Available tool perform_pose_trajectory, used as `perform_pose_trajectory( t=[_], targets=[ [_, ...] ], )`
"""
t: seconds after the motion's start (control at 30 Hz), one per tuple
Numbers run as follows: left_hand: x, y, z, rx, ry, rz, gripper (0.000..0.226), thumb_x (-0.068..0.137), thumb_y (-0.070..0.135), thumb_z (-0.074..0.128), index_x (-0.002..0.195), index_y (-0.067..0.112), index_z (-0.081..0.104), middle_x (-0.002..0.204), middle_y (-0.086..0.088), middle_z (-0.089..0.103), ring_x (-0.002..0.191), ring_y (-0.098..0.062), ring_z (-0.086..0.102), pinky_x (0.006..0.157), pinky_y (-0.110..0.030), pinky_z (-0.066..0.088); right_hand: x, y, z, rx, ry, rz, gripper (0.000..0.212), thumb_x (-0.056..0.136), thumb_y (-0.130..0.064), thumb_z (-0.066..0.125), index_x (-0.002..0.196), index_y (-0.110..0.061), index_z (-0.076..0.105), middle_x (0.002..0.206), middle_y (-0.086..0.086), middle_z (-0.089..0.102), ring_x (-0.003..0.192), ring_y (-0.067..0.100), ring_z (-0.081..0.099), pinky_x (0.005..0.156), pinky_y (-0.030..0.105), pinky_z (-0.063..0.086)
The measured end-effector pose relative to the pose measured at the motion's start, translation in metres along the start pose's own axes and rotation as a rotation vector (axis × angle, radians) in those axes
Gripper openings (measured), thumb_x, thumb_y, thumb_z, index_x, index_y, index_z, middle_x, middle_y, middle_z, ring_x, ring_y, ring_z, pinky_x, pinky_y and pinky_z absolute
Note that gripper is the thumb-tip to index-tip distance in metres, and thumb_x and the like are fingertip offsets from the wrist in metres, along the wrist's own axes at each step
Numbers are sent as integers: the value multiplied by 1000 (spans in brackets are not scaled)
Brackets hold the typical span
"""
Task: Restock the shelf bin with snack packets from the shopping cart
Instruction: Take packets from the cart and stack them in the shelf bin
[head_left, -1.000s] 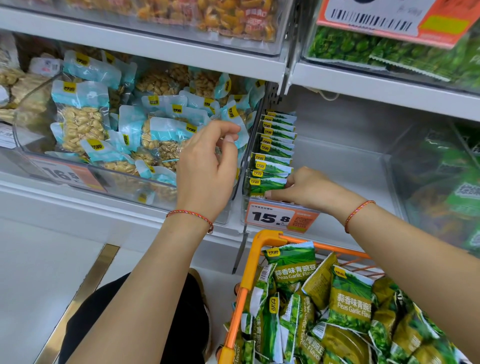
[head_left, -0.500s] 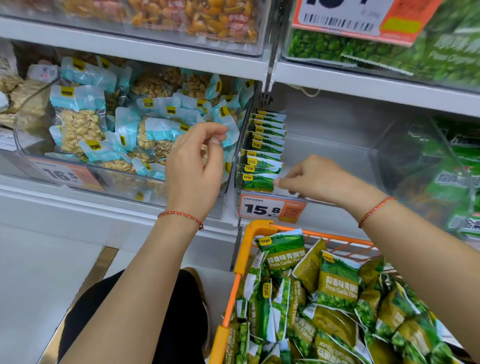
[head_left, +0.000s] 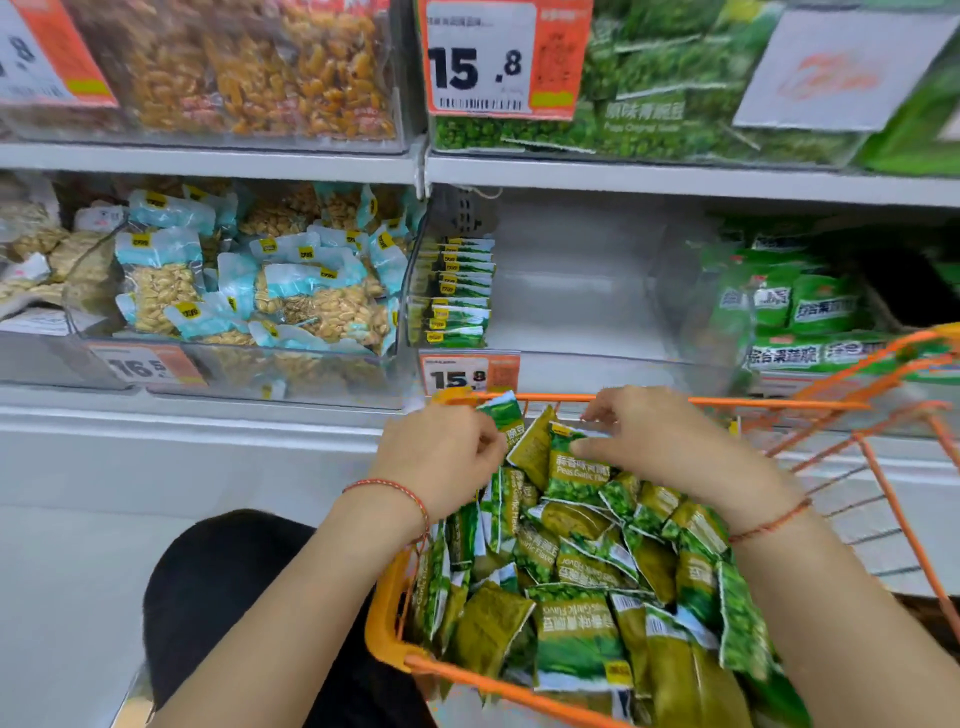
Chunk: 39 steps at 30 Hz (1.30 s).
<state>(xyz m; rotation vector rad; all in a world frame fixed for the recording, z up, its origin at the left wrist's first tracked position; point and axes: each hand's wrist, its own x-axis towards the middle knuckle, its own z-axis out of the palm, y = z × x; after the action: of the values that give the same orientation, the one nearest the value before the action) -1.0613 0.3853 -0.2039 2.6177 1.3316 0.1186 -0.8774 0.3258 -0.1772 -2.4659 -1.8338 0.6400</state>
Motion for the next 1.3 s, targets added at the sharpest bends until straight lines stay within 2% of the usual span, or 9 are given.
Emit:
perform_pose_trajectory(
  t=[0.2, 0.3, 0.43, 0.53, 0.7, 0.8, 0.97, 1.17, 1.3],
  targets=[
    [0, 23, 17, 209, 43, -42, 47, 97, 48, 36, 87, 16, 68, 84, -7, 67, 87, -26, 61, 64, -29, 33, -12, 1, 34, -46, 109, 74, 54, 91, -54, 48, 129, -14, 50, 126, 9, 59, 116, 28, 53, 87, 35, 45],
    [2, 33, 22, 174, 50, -26, 43, 96, 50, 39, 85, 17, 63, 87, -8, 68, 91, -27, 61, 69, -31, 31, -12, 0, 40, 33, 74, 71, 58, 83, -55, 60, 126, -17, 54, 124, 7, 60, 114, 26, 55, 87, 35, 46],
    [-1, 34, 26, -77, 34, -59, 26, 92, 47, 51, 85, 23, 56, 83, -1, 67, 86, -24, 62, 65, -29, 34, -20, 8, 41, 200, 75, 26, 40, 73, -51, 75, 98, -21, 67, 101, 1, 66, 100, 19, 60, 80, 31, 49],
    [-8, 34, 22, -296, 185, -57, 20, 92, 40, 55, 80, 27, 47, 72, 5, 60, 76, -19, 59, 60, -30, 39, -27, 18, 43, 393, 145, -89, 21, 76, -44, 75, 78, -25, 64, 88, -11, 62, 91, 11, 57, 79, 30, 46],
    [-19, 31, 13, -678, 467, 77, 27, 92, 20, 59, 77, 34, 42, 97, 15, 68, 77, -12, 70, 59, -27, 50, -33, 29, 31, 987, 247, -136, 20, 92, -30, 59, 76, -18, 60, 73, -9, 57, 71, 4, 54, 63, 22, 42],
    [-26, 32, 13, -607, 625, 281, 19, 90, 21, 57, 82, 30, 43, 117, 17, 61, 89, -4, 65, 74, -26, 53, -38, 29, 24, 1330, 143, -1, 23, 98, -28, 49, 96, -9, 60, 91, 4, 62, 78, 11, 62, 51, 21, 51],
    [-31, 35, 24, -504, 676, 438, 19, 87, 11, 61, 88, 25, 47, 132, 5, 52, 127, 6, 44, 96, -13, 41, -41, 27, 23, 1494, 29, 75, 22, 100, -29, 45, 105, -11, 55, 104, 0, 59, 83, 15, 65, 68, 32, 59],
    [-31, 41, 22, -302, 711, 345, 11, 87, 28, 60, 83, 19, 56, 129, 6, 57, 109, -10, 50, 94, -16, 33, -43, 25, 21, 1834, -187, 18, 15, 91, -8, 57, 105, -4, 55, 91, 8, 71, 78, 24, 71, 67, 33, 60],
    [-29, 54, 18, -249, 791, 275, 19, 84, 35, 62, 76, 18, 60, 120, 5, 63, 109, -18, 49, 95, -24, 33, -43, 20, 22, 1931, -180, -60, 27, 91, 5, 52, 116, -4, 54, 95, 11, 72, 82, 21, 70, 78, 38, 58]
  ],
)
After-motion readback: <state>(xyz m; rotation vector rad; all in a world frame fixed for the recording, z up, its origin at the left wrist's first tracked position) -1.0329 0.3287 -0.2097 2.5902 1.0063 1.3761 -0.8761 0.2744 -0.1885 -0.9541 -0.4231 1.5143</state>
